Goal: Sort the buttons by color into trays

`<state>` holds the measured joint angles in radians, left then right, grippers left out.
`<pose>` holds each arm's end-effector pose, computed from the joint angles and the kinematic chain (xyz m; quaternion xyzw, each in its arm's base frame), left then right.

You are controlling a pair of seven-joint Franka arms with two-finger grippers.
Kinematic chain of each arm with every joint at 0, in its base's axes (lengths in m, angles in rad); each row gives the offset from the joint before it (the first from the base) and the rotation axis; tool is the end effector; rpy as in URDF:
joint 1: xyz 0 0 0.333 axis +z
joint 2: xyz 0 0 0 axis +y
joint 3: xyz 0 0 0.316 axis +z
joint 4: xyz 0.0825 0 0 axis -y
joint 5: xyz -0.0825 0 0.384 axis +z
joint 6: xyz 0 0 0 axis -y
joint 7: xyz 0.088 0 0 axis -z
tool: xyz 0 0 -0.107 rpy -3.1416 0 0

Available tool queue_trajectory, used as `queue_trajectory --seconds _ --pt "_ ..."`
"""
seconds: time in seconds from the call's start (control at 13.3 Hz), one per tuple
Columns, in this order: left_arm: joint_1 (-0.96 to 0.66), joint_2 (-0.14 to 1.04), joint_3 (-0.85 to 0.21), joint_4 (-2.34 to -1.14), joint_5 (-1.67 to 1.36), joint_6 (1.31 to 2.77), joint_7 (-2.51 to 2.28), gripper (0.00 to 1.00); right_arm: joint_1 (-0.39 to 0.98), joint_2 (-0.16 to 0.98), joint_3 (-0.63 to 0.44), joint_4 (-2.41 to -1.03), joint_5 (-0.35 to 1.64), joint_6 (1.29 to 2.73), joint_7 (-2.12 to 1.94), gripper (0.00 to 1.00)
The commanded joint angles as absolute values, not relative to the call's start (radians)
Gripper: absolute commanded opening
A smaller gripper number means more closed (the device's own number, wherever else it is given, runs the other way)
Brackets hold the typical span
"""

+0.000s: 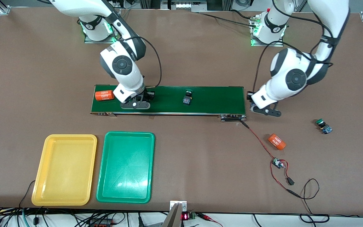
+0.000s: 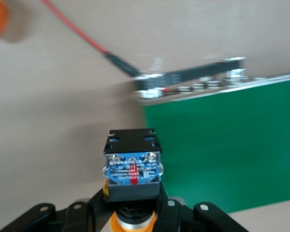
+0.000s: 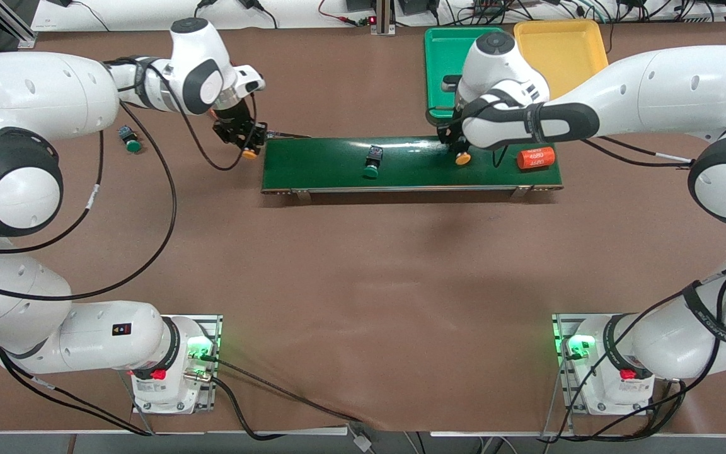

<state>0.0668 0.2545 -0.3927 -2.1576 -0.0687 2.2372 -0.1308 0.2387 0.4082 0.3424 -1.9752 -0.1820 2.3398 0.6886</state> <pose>0.5170 -0.1760 0.2768 0.9916 -0.0717 -0.0933 0.0540 0.5156 0.3261 0.2708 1.0000 -0.0023 -0.0067 0.0023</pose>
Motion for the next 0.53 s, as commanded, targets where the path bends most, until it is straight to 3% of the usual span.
queue_trajectory --seconds 0.0,0.45 --pt "-0.018 0.247 -0.38 -2.146 -0.113 2.229 -0.213 0.0 0.245 0.397 0.276 -1.837 -0.184 2.162 0.59 0.09" --pt "-0.141 0.331 -0.399 -2.169 -0.117 2.365 -0.374 0.0 0.195 0.364 0.069 -1.744 -0.124 2.07 0.304 0.09"
